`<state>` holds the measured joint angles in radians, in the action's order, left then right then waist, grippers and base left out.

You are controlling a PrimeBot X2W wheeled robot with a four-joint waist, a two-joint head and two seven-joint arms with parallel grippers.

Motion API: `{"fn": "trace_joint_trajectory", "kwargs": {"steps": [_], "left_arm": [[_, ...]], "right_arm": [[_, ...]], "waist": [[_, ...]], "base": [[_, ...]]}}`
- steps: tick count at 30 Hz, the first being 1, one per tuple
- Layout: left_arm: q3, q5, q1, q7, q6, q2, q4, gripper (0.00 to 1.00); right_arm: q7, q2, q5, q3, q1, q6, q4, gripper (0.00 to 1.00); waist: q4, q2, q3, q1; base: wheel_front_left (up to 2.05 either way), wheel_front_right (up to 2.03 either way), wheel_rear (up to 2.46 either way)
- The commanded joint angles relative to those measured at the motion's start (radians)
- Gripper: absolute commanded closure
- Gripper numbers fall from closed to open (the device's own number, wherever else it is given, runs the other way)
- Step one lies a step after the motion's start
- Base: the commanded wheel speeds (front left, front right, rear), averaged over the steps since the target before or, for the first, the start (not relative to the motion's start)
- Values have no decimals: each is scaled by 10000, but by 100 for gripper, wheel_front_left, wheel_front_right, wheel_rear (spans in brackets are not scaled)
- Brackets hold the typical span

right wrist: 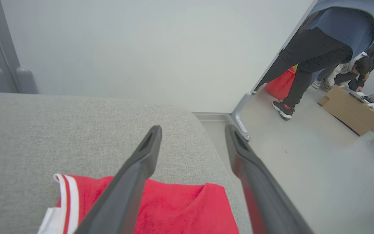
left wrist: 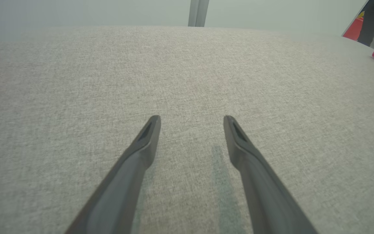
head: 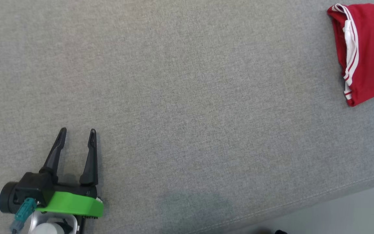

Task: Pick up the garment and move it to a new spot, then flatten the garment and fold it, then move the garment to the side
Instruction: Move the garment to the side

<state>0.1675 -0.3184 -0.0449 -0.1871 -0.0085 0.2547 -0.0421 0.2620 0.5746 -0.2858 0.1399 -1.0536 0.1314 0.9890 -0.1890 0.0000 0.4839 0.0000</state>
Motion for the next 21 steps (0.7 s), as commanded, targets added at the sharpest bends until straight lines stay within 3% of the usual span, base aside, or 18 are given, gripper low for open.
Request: {"fn": "trace_joint_trajectory", "kwargs": {"steps": [1,7,11,21], "left_arm": [[20,-76,173,-79,0,-82,95,0],[8,-352,538,-458,14,-433,881,0],[-174,-480,754,-622,32,-575,1267,0],[-675,-443,933,-784,-31,-817,1814,0]], "right_arm": [[30,-43,33,-54,354,-13,-223,0],[31,-709,-119,-489,3220,-13,-3709,0],[31,-1284,-129,-552,5116,-13,-5267,0],[33,-2755,158,-844,8059,-13,-6558,0]], "waist": [[230,0,-1138,0],[717,0,-2535,0],[1015,0,-3175,0],[1535,0,-3920,0]], "base": [[0,0,0],[0,0,0],[0,0,0],[0,0,0]]}}
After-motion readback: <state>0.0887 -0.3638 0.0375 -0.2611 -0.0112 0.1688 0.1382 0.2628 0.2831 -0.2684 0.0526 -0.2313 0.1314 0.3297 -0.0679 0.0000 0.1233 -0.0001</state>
